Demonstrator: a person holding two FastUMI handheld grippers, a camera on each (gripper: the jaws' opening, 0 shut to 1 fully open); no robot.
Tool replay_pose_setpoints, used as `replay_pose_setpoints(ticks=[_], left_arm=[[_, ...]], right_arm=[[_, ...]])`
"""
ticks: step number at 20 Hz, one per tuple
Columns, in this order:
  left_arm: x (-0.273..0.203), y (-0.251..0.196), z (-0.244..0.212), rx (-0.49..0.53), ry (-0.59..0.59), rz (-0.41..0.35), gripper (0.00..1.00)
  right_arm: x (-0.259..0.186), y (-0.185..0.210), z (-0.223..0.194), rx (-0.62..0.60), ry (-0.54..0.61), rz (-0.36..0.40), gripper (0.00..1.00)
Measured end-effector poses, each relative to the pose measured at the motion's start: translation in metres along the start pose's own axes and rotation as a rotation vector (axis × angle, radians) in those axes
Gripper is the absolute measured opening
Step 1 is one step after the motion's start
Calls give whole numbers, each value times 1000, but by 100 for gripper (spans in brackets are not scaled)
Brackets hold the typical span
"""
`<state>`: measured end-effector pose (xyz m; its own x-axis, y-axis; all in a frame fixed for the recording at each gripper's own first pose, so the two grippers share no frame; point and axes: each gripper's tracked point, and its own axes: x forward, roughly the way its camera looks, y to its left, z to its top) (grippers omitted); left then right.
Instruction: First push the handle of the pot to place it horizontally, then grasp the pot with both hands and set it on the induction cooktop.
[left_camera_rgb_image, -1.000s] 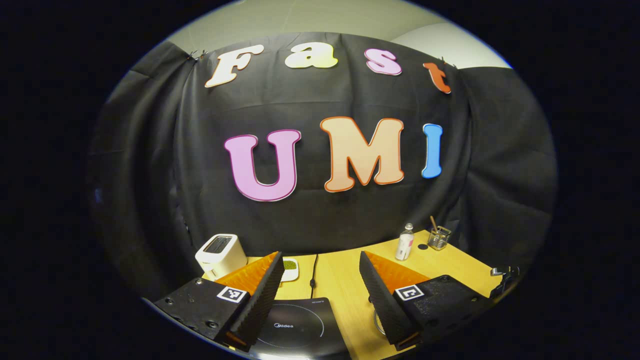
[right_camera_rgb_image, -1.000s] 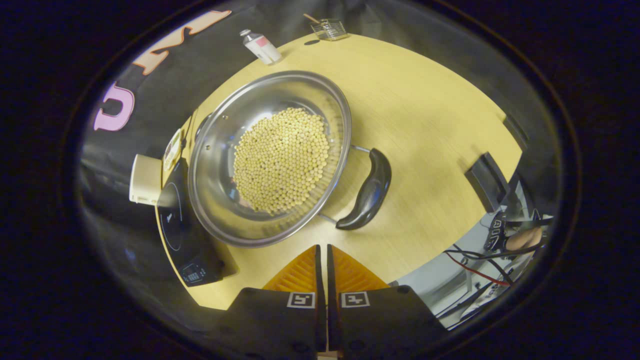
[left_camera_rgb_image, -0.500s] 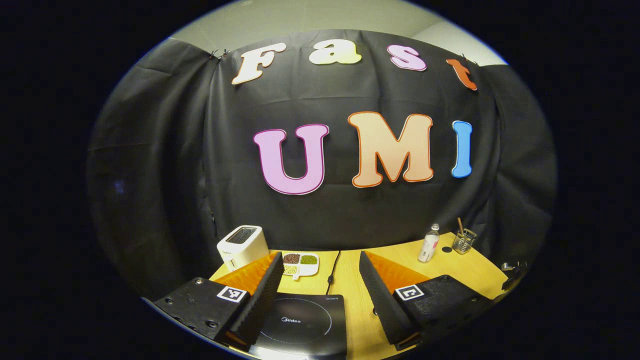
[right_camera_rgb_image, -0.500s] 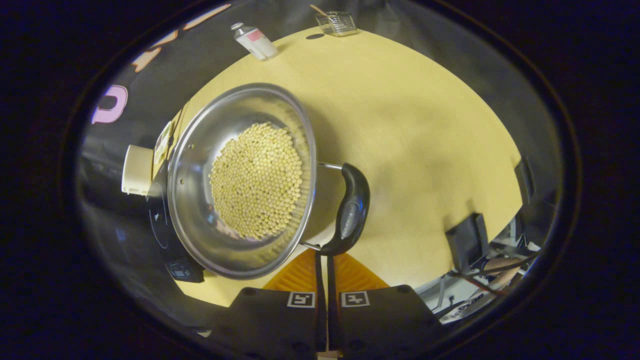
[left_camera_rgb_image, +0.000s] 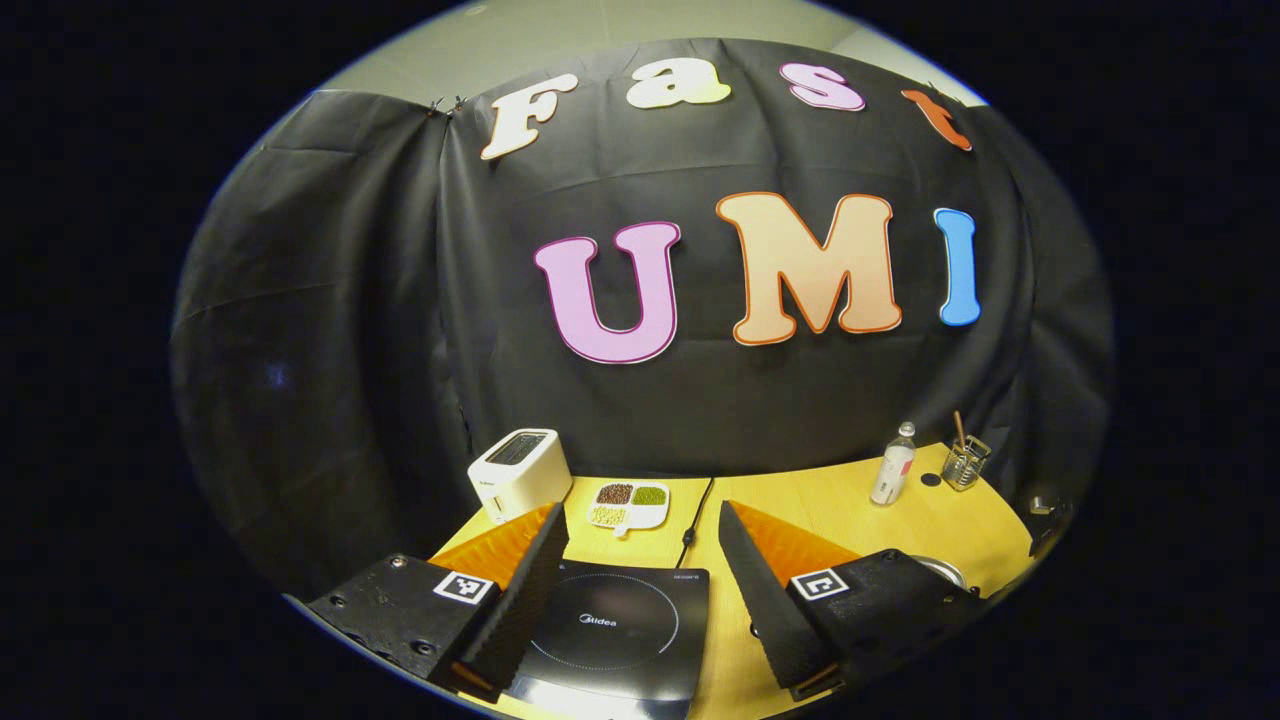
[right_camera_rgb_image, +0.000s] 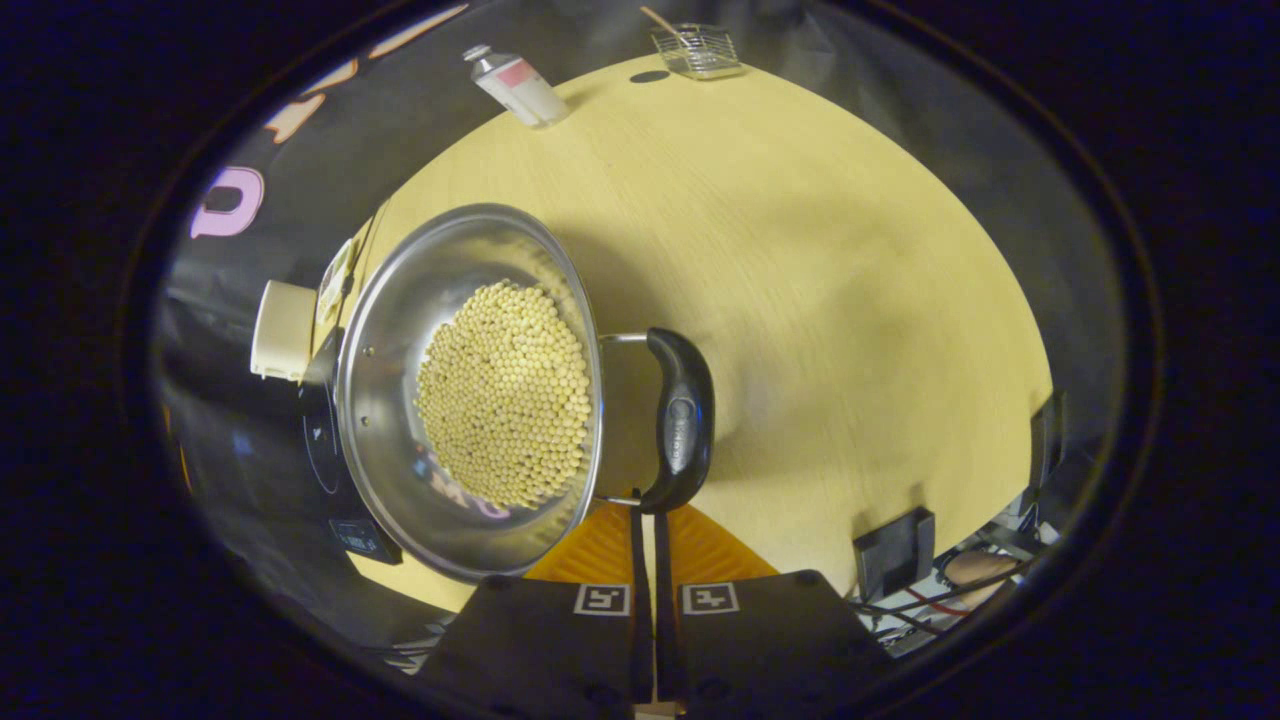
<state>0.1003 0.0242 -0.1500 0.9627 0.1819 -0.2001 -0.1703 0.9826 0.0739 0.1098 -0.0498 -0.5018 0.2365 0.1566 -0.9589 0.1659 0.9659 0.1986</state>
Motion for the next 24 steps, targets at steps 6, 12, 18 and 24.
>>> replay_pose_setpoints(ticks=[6, 12, 18, 24], left_arm=[[-11, -19, -25, -15, 70, 9, 93], [-13, -29, -53, -6, 156, 9, 94], [-7, -33, -75, -1, 229, -13, 95], [-2, -37, -101, -44, 315, -51, 95]], right_arm=[[1, -4, 25, -50, -5, 14, 5], [3, -6, 45, -56, -5, 43, 5], [0, -11, 68, -64, -16, 34, 5], [-21, -20, 67, -53, 9, 69, 16]])
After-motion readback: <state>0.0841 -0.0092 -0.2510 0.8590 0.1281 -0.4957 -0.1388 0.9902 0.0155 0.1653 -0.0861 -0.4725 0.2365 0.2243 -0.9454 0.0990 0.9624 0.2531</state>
